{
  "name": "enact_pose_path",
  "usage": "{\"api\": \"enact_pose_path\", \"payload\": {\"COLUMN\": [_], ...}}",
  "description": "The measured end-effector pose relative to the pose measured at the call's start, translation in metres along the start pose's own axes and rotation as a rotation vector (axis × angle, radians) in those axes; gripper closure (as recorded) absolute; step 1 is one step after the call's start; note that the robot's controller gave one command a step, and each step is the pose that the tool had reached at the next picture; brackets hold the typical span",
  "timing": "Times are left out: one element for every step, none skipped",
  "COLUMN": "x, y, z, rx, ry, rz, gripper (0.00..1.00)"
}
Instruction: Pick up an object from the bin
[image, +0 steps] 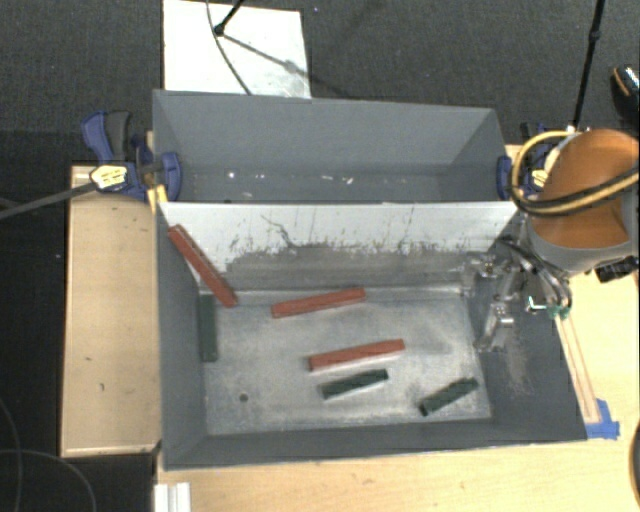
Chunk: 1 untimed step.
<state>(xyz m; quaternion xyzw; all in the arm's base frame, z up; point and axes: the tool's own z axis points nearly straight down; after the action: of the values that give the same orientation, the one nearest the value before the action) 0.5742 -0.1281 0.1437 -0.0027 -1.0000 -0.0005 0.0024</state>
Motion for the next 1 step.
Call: {"api": "enact_pose_path", "payload": {"x": [-0.0014], "y": [0.0579], "z": [0.0778], "rx": [-0.003], "ry": [0.0], "rz": [-0.024], "gripper": [0.0]}}
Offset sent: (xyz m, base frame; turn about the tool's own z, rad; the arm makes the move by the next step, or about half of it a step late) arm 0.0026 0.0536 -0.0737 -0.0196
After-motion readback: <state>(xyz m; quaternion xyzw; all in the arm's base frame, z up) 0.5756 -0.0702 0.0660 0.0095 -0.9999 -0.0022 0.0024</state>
